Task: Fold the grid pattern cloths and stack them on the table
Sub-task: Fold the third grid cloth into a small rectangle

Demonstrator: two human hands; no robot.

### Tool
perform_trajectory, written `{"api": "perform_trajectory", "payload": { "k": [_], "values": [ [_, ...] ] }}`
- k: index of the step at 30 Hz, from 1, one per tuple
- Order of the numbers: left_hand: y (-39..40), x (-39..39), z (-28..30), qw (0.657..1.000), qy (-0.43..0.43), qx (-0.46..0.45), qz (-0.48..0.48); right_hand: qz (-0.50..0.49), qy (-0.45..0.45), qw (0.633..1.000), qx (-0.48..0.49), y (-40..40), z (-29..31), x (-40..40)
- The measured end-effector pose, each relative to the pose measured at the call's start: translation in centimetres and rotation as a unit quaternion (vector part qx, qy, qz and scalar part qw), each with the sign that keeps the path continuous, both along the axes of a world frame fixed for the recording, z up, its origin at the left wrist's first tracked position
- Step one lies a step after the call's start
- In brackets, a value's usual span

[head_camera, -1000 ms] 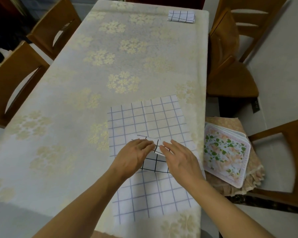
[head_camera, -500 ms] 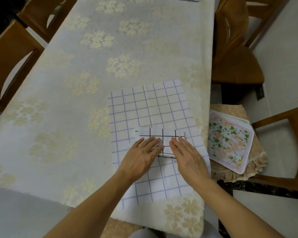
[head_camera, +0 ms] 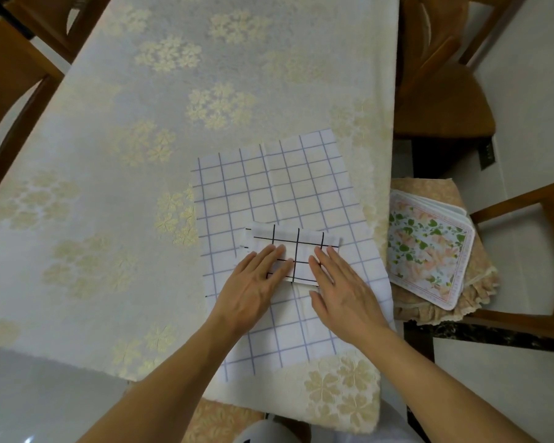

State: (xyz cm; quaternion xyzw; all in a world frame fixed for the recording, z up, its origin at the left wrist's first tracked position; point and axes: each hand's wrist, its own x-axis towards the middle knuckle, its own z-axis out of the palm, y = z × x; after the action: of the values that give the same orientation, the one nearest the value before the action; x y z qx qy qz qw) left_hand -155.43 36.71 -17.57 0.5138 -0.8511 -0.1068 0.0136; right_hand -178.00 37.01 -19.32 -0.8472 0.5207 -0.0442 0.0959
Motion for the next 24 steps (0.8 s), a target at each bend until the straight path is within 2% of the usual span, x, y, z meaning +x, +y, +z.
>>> {"api": "perform_trajectory", "payload": {
  "k": [7,11,16,24],
  "values": [
    [-0.3,0.2,0.1,1.000,-0.003,0.012,0.006,-0.002,0.009,1.000,0.017,0.1,0.0,0.4],
    [-0.4,-0.1,0.7,0.999,-0.005,0.025,0.029,-0.003,-0.016,1.000,0.008,0.2,0.3,0.4],
    [-2.9,-1.2,1.3,0.999,0.031,-0.029,0.032,-0.035,-0.071,0.996,-0.029,-1.4,1.3,1.6],
    [-5.7,-0.5,-1.7,0.998,-0.056,0.021,0.014,-0.058,0.025,0.998,0.003,-4.8,0.0,3.9]
  ]
}}
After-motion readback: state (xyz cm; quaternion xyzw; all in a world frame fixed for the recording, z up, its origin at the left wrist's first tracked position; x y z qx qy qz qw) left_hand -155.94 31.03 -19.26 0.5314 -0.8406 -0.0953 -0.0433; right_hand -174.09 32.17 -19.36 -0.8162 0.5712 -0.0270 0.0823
